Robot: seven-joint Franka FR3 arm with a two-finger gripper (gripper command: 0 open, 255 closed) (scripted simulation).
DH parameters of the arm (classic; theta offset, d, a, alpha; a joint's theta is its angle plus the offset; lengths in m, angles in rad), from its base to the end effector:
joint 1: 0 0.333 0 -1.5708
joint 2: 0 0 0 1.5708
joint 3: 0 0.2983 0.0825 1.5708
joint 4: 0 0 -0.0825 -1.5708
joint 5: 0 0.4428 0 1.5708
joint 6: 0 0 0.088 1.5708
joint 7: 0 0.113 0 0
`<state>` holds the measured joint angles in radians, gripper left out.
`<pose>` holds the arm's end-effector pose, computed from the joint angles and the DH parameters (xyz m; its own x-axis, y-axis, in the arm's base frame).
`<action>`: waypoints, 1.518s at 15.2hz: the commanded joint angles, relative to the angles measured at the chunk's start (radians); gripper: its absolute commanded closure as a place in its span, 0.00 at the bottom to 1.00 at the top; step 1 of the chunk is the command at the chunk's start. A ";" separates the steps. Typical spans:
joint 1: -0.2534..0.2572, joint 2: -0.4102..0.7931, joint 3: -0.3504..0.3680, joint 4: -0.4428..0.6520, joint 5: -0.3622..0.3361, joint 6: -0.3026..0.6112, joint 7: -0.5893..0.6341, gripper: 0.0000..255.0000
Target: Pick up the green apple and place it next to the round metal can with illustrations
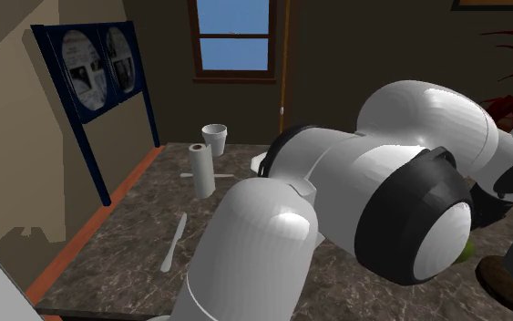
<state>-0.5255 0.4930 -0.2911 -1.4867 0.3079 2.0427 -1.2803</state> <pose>0.5462 -0.5124 0.3622 0.9173 0.3626 0.1646 0.3623 -0.9315 0.0333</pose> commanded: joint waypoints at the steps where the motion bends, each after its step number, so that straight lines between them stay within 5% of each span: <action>1: 0.000 0.010 0.002 -0.013 0.005 0.023 -0.005 1.00; 8: 0.000 0.010 0.002 -0.013 0.005 0.023 -0.005 1.00; 9: 0.000 0.010 0.002 -0.013 0.005 0.023 -0.005 0.00; 23: -0.005 -0.037 -0.010 0.042 -0.015 -0.077 0.009 0.00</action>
<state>-0.5307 0.4564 -0.3007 -1.4454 0.2930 1.9669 -1.2718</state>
